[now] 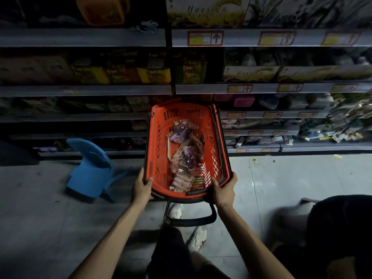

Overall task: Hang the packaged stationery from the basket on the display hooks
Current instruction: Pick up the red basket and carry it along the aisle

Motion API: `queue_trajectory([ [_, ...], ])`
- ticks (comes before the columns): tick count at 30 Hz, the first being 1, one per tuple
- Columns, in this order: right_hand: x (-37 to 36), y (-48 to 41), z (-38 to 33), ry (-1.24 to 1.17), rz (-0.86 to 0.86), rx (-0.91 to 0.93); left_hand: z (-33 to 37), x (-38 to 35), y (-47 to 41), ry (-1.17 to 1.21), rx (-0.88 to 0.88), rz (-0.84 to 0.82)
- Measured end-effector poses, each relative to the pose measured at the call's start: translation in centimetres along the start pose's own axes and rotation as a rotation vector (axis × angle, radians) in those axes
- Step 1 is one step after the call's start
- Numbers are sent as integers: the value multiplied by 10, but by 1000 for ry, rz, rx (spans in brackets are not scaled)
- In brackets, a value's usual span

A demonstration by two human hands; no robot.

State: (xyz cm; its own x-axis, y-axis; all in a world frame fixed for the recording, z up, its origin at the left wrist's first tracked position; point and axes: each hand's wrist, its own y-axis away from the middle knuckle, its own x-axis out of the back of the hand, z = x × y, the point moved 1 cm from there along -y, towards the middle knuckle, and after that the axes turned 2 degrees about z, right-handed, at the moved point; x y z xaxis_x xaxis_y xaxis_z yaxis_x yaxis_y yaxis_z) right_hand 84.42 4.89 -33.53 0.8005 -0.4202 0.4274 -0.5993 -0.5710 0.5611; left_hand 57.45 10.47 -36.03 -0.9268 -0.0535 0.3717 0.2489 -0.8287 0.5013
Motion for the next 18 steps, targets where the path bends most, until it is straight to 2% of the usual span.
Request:
queue_trajectory([
  [3,2,3,-4,61,39,8,-5,5,0,-105,-30,-10],
  [7,7,2,-10,275,122,93,-5,10,-5,-307,-20,-38],
  [10,0,-7,-17,351,155,142,1,10,-21,-307,-61,39],
  [18,-17,-23,-19,319,234,220,10,-19,-20,-325,-92,107],
])
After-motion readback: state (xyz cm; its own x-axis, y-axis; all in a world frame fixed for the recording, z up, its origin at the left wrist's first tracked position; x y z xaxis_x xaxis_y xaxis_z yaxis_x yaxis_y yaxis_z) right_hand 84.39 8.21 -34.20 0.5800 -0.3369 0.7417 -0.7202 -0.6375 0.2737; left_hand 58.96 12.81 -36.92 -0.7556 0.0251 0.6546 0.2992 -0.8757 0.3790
